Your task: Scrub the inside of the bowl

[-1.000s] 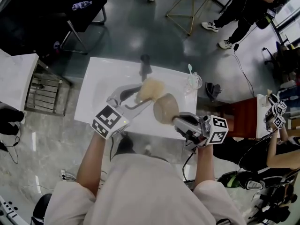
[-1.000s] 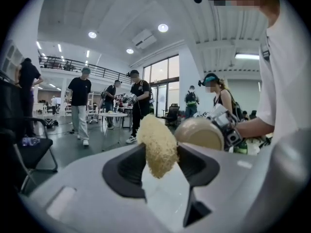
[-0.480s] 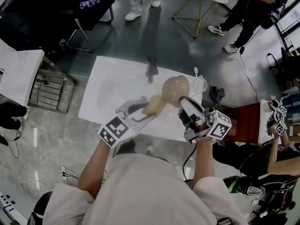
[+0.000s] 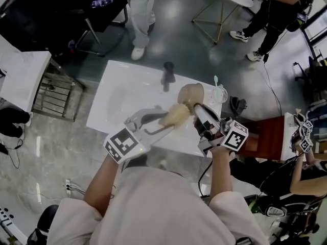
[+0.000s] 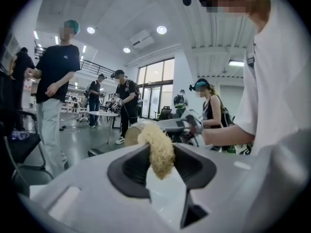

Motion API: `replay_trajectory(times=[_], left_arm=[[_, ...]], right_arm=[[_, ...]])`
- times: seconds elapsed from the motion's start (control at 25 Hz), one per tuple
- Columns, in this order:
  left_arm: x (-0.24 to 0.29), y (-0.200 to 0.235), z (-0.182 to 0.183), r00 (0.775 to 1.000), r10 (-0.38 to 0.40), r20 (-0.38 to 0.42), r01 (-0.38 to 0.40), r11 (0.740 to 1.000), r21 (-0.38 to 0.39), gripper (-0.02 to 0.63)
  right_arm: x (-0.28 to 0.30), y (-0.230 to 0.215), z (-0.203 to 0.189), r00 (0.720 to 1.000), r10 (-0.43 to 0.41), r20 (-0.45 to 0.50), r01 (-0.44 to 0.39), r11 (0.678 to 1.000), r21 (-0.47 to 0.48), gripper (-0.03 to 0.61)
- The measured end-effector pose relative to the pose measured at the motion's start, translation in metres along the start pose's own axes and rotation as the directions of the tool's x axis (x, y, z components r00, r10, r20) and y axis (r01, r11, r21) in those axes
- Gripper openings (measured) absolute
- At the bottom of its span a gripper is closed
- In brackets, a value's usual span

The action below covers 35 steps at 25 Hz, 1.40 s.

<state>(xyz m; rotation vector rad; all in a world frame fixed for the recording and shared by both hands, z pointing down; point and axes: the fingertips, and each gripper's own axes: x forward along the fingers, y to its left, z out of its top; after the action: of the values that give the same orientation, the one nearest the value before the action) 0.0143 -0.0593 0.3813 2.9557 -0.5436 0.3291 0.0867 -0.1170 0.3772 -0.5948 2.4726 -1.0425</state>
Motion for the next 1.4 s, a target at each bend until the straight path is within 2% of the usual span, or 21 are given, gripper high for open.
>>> replay_trajectory(times=[0.12,0.36,0.6,0.76,0.84,1.0,1.16,1.4], left_arm=[[-0.004,0.009,0.016,0.999,0.014,0.049,-0.014,1.000,-0.001,0.140],[0.002,0.041,0.032,0.993,0.086,0.085,-0.087,0.996,0.001,0.138],[0.004,0.072,0.025,0.985,0.160,0.068,-0.158,0.987,-0.030,0.135],[0.003,0.077,0.002,0.986,0.169,0.010,-0.168,0.985,-0.040,0.133],[0.003,0.068,-0.008,0.988,0.155,-0.011,-0.155,0.987,-0.051,0.133],[0.004,0.045,-0.022,0.991,0.129,-0.027,-0.131,0.988,-0.080,0.132],[0.004,0.029,-0.021,0.994,0.106,-0.011,-0.107,0.991,-0.080,0.132],[-0.002,0.030,-0.001,0.992,0.118,0.039,-0.116,0.991,-0.065,0.129]], right_arm=[[-0.002,-0.001,-0.004,1.000,0.002,-0.030,-0.002,1.000,0.000,0.018],[-0.006,0.014,-0.022,0.991,0.093,-0.098,-0.091,0.996,0.018,0.020],[-0.015,0.027,-0.021,0.981,0.178,-0.073,-0.175,0.984,0.045,0.023],[-0.022,0.030,-0.008,0.976,0.216,0.007,-0.216,0.974,0.067,0.020],[-0.023,0.028,0.001,0.980,0.193,0.048,-0.196,0.978,0.066,0.020],[-0.020,0.012,0.012,0.992,0.095,0.079,-0.098,0.995,0.030,0.020],[-0.010,-0.003,0.007,0.999,0.001,0.042,-0.001,1.000,0.000,0.021],[-0.002,-0.011,-0.008,0.999,-0.033,-0.021,0.033,0.999,0.002,0.025]])
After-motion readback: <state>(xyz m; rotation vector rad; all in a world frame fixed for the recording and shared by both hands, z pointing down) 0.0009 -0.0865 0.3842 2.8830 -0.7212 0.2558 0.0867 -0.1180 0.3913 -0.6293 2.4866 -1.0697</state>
